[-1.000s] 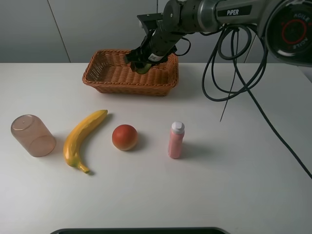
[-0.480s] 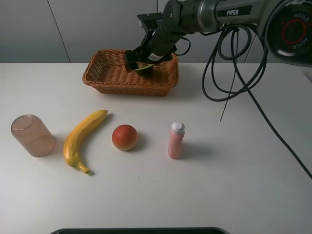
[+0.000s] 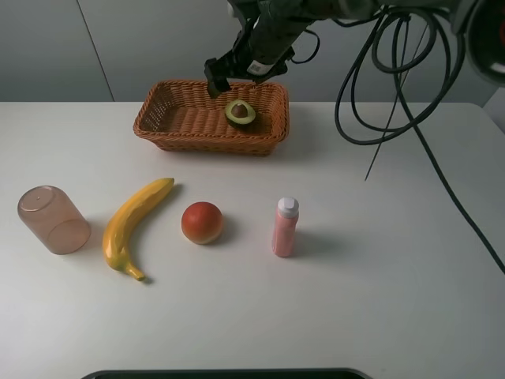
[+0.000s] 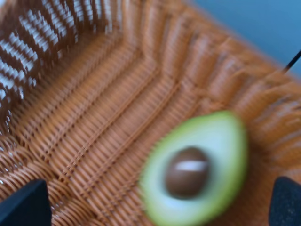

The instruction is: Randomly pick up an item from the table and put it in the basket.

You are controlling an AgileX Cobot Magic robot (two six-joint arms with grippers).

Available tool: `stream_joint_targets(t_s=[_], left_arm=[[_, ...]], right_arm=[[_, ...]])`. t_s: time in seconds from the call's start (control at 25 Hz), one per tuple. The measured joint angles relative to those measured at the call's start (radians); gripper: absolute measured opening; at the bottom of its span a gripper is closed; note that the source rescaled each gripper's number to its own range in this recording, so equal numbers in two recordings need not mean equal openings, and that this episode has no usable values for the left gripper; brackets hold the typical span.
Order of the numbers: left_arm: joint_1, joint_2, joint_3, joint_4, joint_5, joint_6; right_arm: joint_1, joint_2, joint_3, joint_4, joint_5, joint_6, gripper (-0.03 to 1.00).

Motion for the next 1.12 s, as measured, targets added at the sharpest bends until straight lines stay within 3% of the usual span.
stream_joint_targets(t_s=[0.24,0.6,0.92,1.12], left_arm=[[0.0,0.0,0.0,0.0,0.0,0.0],[0.0,0.0,0.0,0.0,0.0,0.0],[0.0,0.0,0.0,0.0,0.0,0.0],[0.0,0.0,0.0,0.0,0.0,0.0]], right_arm=[[-0.12,-0.229,0.0,-0.079,0.189,-0.016,1.0],[-0.401,-0.547,0.009,-0.105,0.491,-0.067,1.0],[-0.639,-0.965,0.316,-0.103,0.478,-0.112,1.0],[-0.685,-1.293,0.579,-0.106,0.407,-0.12,1.0]])
